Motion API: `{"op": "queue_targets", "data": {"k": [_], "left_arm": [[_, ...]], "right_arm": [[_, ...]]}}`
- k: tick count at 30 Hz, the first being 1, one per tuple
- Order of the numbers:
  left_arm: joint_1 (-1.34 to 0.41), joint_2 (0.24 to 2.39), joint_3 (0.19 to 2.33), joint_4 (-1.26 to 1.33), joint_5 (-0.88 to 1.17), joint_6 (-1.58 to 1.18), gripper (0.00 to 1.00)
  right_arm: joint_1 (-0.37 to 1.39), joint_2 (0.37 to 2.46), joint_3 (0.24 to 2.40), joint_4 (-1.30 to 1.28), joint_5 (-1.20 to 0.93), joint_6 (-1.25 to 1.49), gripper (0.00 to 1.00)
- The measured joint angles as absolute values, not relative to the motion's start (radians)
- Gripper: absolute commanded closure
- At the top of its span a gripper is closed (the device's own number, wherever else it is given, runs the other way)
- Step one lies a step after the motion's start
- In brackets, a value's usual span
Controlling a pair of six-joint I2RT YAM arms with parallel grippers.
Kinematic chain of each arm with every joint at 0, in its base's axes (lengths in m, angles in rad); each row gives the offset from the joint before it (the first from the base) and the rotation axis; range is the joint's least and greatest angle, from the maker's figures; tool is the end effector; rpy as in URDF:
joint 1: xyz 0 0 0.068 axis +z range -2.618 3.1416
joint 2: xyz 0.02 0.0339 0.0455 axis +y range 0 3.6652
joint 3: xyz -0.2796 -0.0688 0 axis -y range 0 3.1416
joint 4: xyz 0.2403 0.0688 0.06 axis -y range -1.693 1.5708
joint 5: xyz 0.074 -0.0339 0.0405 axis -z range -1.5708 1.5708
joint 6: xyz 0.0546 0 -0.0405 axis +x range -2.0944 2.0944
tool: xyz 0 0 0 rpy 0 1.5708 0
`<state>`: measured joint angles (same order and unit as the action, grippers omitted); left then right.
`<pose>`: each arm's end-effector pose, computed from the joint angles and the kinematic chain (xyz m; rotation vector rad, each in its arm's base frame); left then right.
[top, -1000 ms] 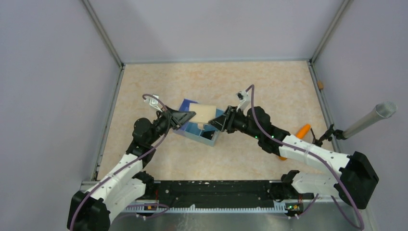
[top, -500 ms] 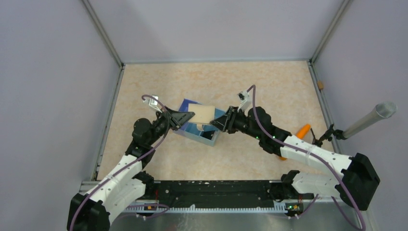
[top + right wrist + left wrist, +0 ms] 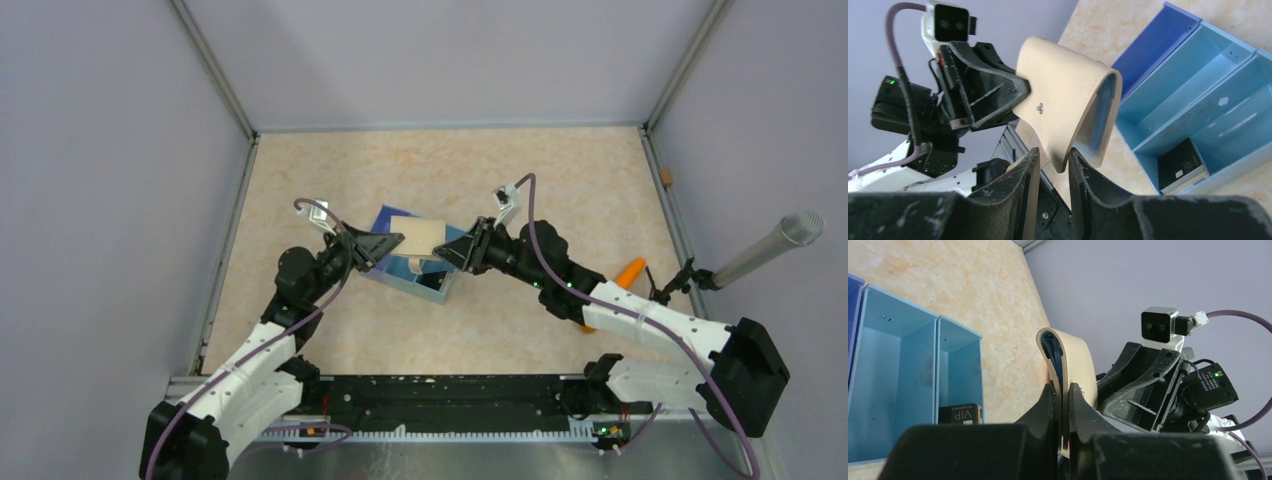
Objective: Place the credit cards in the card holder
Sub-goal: Open the card holder at the center of the board.
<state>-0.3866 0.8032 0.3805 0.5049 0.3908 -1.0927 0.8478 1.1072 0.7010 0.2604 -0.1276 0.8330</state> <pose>0.1715 -0.0923 0.2811 -0.2374 1.6682 -1.4465 0.1709 0.2042 0.3051 -0.1196 1.9102 1.3112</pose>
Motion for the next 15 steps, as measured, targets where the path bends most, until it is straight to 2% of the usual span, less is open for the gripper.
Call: {"op": "queue_targets", "data": {"k": [5, 10, 11, 13, 15], "left_arm": [[-0.385, 0.802, 0.35, 0.523, 0.392, -1.111, 1.0], [-0.384, 0.795, 0.309, 0.518, 0.403, -1.124, 1.0], [-0.383, 0.792, 0.304, 0.514, 0.404, -1.124, 0.97], [-0.381, 0.786, 0.301, 0.491, 0.412, -1.118, 0.74], [-0.381, 0.775, 0.302, 0.445, 0.43, -1.088, 0.41]], "right_arm": [[0.848, 1.117, 0.694, 0.358, -0.16, 0.844, 0.74], [0.848, 1.155, 0.693, 0.405, -0.184, 0.859, 1.0], [0.848, 1.158, 0.693, 0.403, -0.187, 0.861, 1.0], [0.848, 1.159, 0.693, 0.392, -0.191, 0.86, 1.0], [0.848, 1.156, 0.693, 0.359, -0.19, 0.857, 1.0]]}}
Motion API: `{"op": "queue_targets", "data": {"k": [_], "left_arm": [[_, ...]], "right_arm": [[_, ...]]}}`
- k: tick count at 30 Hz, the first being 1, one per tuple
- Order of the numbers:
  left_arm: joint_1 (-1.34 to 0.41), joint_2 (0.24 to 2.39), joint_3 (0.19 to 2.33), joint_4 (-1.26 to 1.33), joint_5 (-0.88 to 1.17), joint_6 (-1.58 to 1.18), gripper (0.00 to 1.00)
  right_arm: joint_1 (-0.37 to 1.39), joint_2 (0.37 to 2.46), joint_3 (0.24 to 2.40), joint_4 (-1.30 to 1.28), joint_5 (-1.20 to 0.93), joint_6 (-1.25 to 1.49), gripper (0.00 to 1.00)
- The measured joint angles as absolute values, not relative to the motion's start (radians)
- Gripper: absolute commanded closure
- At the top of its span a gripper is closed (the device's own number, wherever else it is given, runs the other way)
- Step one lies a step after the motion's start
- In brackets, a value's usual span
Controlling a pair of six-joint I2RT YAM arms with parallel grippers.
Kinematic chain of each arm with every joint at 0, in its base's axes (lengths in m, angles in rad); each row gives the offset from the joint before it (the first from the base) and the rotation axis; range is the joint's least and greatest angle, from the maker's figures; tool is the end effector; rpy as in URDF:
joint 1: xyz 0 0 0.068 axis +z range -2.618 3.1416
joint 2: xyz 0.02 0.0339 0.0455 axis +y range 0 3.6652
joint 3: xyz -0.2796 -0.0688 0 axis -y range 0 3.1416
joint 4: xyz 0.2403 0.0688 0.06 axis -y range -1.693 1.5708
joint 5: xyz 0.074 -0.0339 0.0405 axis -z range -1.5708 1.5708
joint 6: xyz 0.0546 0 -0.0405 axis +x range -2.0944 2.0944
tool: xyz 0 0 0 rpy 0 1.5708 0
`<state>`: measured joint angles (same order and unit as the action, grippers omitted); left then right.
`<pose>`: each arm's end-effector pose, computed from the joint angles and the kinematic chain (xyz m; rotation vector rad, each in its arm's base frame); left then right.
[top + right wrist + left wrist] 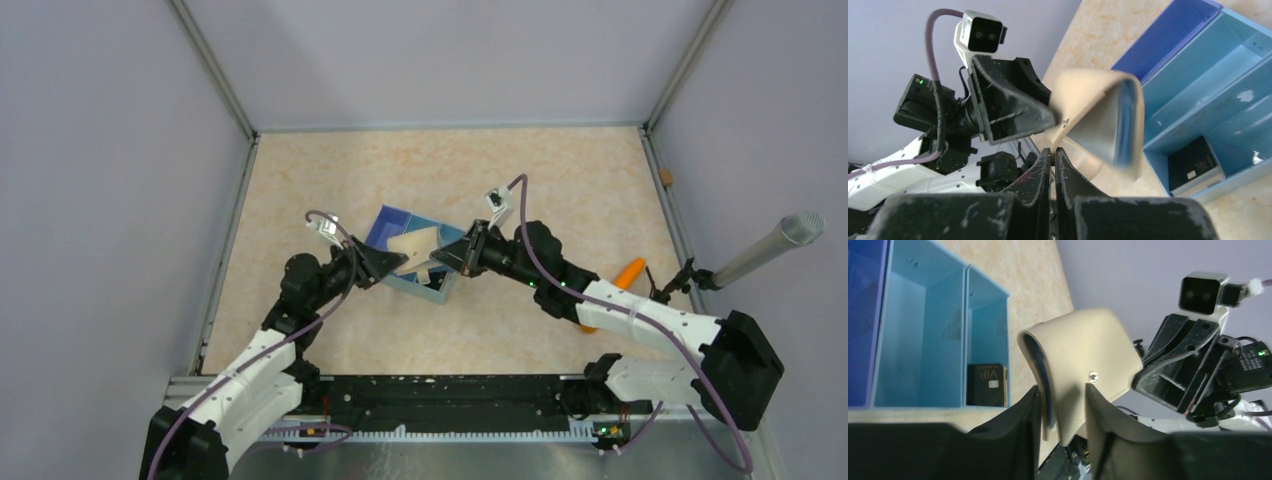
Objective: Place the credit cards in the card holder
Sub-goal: Open the card holder at the center of the board.
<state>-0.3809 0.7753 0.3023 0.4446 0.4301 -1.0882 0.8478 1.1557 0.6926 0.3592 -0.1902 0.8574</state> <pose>0.1634 -0.0900 0.2496 -0.2605 1.7906 -1.4400 0.1748 0.2138 0.3025 -0.1529 1.8844 1.3964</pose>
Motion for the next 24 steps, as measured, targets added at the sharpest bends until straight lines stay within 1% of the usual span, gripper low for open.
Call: {"op": "queue_targets", "data": {"k": [1, 2, 3, 5, 8, 12, 17, 24], "left_arm": [[-0.382, 0.77, 0.303, 0.414, 0.441, -1.064, 0.27], [-0.384, 0.765, 0.308, 0.366, 0.455, -1.04, 0.18], [-0.389, 0.761, 0.314, 0.319, 0.462, -1.008, 0.13], [-0.4, 0.752, 0.337, 0.202, 0.466, -0.942, 0.07], [-0.421, 0.729, 0.378, 0.052, 0.443, -0.847, 0.04], [-0.477, 0.691, 0.435, -0.085, 0.397, -0.708, 0.04], [-0.61, 0.687, 0.514, -0.146, 0.331, -0.556, 0.04], [-0.847, 0.752, 0.578, -0.141, 0.225, -0.425, 0.02]], "right_arm": [[0.848, 1.151, 0.693, 0.335, -0.185, 0.854, 1.0], [0.848, 1.145, 0.693, 0.31, -0.178, 0.847, 1.0], [0.848, 1.135, 0.695, 0.273, -0.173, 0.838, 1.0], [0.847, 1.11, 0.705, 0.173, -0.162, 0.812, 1.0], [0.839, 1.08, 0.752, 0.001, -0.153, 0.772, 1.0], [0.806, 1.081, 0.879, -0.245, -0.177, 0.732, 1.0], [0.797, 1.149, 1.069, -0.509, -0.212, 0.717, 1.0], [0.797, 1.227, 1.173, -0.754, -0.246, 0.733, 1.0]]}}
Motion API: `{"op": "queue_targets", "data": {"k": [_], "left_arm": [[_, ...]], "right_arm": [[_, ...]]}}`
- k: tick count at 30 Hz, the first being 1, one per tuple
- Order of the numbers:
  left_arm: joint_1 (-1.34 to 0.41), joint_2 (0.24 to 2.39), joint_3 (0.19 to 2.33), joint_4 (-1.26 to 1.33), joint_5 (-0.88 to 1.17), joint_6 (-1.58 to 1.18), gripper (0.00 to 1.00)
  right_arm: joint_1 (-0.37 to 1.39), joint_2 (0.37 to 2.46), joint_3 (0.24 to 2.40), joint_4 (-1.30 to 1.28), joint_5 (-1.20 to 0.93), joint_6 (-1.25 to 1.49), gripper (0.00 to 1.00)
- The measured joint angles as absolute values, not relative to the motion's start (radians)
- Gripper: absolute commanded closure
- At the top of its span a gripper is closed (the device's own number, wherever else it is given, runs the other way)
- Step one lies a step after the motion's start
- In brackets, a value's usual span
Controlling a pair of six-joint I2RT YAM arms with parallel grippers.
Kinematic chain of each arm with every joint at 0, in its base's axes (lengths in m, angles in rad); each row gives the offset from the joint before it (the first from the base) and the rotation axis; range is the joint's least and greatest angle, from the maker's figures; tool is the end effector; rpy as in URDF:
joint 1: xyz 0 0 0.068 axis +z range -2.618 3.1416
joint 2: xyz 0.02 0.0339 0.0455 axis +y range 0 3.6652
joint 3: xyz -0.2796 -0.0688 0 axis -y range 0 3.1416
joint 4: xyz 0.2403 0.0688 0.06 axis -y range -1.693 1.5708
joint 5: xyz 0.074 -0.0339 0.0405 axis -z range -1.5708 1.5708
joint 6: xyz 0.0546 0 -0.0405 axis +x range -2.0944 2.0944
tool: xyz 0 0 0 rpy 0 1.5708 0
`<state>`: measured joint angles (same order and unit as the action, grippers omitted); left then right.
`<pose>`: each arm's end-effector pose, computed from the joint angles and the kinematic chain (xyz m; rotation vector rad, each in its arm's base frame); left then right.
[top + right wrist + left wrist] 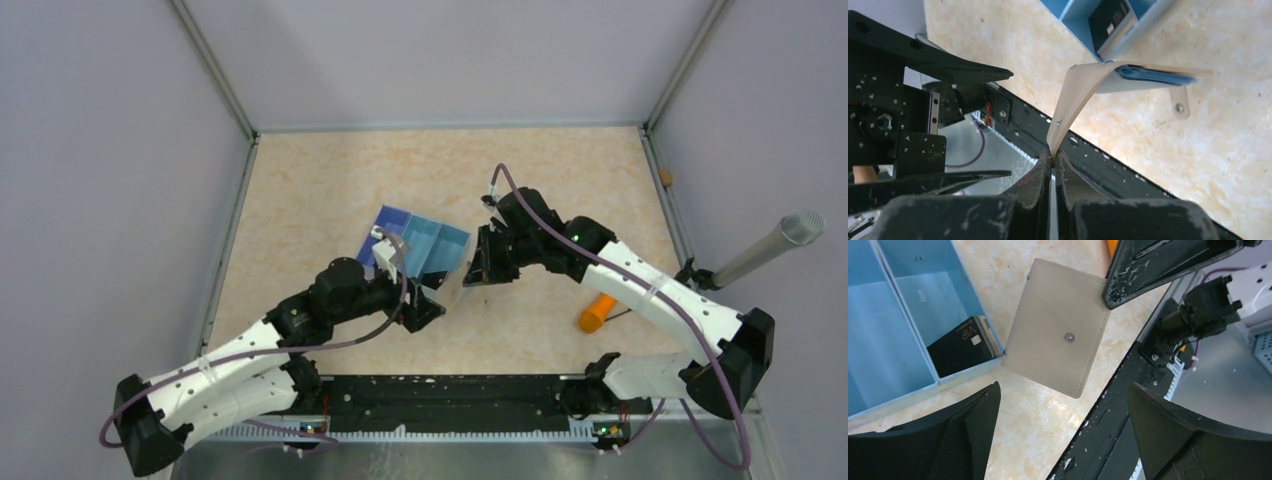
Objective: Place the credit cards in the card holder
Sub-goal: Open the card holder at the center of the board.
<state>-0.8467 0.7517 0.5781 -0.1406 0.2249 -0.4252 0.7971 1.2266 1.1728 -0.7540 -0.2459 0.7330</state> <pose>0.1126 -0.1457 0.2827 0.5843 1.9395 -1.0545 0.1698 0.1928 0.3319 -0.2115 2.5865 0.9512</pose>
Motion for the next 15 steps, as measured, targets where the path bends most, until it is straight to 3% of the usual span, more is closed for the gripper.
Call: {"op": "queue_targets", "data": {"k": [12, 15], "left_arm": [[-1.182, 0.96, 0.636, -0.131, -0.108, -0.383, 0.01], [-1.202, 1.001, 0.64, -0.112, -0.149, -0.398, 0.12]], "right_arm": [[0.797, 1.244, 1.173, -0.862, -0.3, 0.796, 1.0], [0.797, 1.251, 1.169, -0.859, -0.31, 0.802, 1.0]]}}
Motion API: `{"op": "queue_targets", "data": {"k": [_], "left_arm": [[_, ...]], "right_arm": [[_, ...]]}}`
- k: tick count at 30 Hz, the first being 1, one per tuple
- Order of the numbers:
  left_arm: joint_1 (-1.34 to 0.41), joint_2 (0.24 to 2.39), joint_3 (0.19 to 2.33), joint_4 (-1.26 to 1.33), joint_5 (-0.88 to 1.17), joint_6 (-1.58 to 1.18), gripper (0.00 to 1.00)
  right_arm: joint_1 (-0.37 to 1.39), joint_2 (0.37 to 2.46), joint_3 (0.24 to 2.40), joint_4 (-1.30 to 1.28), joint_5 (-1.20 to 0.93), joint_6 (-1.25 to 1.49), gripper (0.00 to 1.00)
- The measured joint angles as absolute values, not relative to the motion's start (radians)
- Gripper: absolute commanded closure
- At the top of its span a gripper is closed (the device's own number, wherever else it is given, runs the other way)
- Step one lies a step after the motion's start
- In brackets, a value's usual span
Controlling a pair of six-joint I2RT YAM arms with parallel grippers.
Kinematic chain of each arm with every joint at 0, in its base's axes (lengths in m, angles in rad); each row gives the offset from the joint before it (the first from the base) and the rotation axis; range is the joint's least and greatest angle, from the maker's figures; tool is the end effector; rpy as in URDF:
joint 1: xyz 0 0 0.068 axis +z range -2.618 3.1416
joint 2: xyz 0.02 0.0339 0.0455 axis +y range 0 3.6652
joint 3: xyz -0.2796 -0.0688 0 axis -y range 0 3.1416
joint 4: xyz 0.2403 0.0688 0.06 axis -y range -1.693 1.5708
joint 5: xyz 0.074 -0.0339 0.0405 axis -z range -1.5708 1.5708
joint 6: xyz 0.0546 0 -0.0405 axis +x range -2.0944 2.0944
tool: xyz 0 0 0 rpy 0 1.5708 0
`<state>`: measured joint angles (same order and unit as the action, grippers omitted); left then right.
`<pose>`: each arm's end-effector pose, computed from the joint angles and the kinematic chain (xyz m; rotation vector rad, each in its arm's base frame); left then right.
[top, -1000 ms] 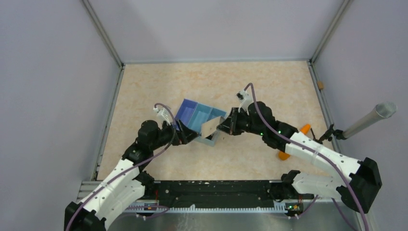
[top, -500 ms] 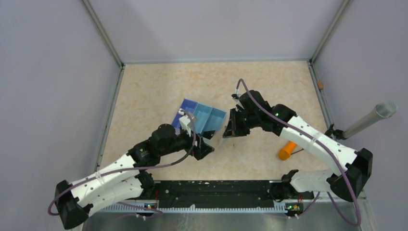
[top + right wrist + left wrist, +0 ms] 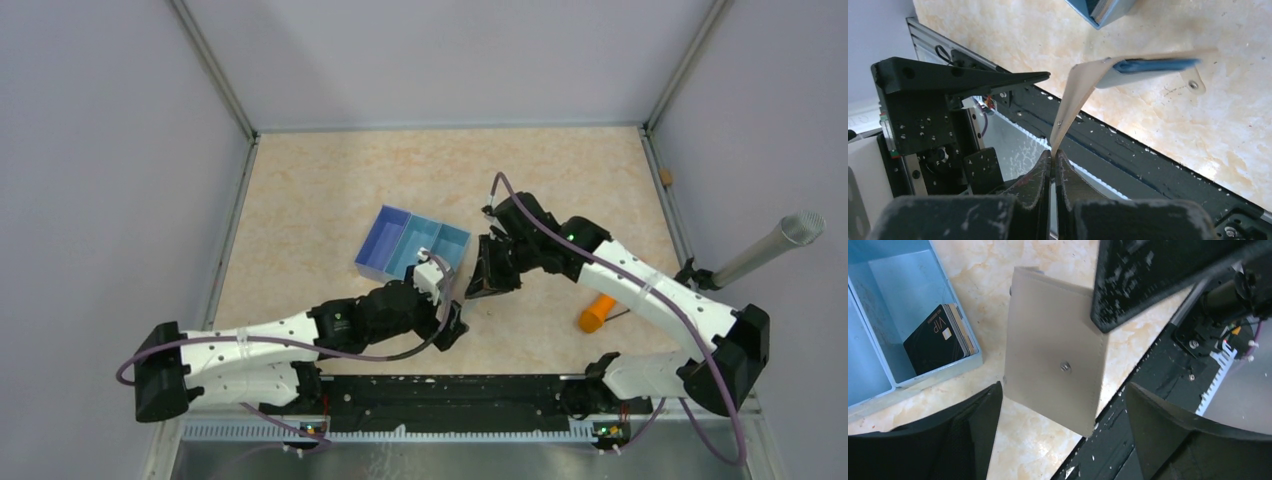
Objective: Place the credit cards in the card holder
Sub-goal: Open the card holder at the center of the board.
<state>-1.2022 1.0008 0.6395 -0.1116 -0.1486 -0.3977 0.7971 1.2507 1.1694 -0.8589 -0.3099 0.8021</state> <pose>0.0901 -0.2108 0.2618 0.7496 2.0112 -0.8296 0.1633 0.1910 0.3174 -0.1339 2.7636 0.9472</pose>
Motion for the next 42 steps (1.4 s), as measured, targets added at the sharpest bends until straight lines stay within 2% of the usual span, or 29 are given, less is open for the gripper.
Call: {"op": "queue_targets", "data": {"k": [4, 5, 7, 9, 14, 18, 21, 26, 30, 38, 42], "left_arm": [[-1.206, 1.048, 0.64, -0.083, -0.193, -0.44, 0.47], [-1.211, 1.071, 0.64, -0.075, -0.219, -0.465, 0.69], [-1.213, 1.074, 0.64, -0.073, -0.222, -0.482, 0.86], [-1.221, 1.074, 0.639, -0.064, -0.234, -0.502, 0.98], [-1.223, 1.063, 0.614, -0.043, -0.254, -0.573, 1.0], [-1.223, 1.05, 0.581, -0.047, -0.273, -0.665, 1.0], [-1.223, 1.042, 0.559, -0.086, -0.296, -0.77, 1.0], [-1.215, 1.025, 0.515, -0.121, -0.317, -0.918, 1.0], [-1.157, 0.98, 0.433, -0.11, -0.3, -0.998, 1.0], [-1.036, 0.898, 0.318, -0.066, -0.157, -1.073, 1.0], [-0.96, 0.903, 0.273, -0.04, -0.051, -1.085, 1.0]], "right_arm": [[0.797, 1.258, 1.143, -0.845, -0.324, 0.805, 1.0], [0.796, 1.27, 1.122, -0.838, -0.328, 0.805, 1.0], [0.796, 1.275, 1.118, -0.831, -0.326, 0.805, 1.0], [0.795, 1.283, 1.117, -0.823, -0.325, 0.803, 1.0], [0.796, 1.285, 1.1, -0.791, -0.313, 0.793, 0.88], [0.796, 1.283, 1.064, -0.768, -0.299, 0.789, 0.65], [0.796, 1.269, 1.03, -0.76, -0.263, 0.789, 0.54], [0.817, 1.189, 0.943, -0.702, -0.245, 0.789, 0.51], [0.888, 1.165, 0.852, -0.605, -0.228, 0.81, 0.56], [0.91, 1.164, 0.626, -0.351, -0.201, 0.869, 0.59], [0.91, 1.164, 0.605, -0.276, -0.175, 0.875, 0.58]]}}
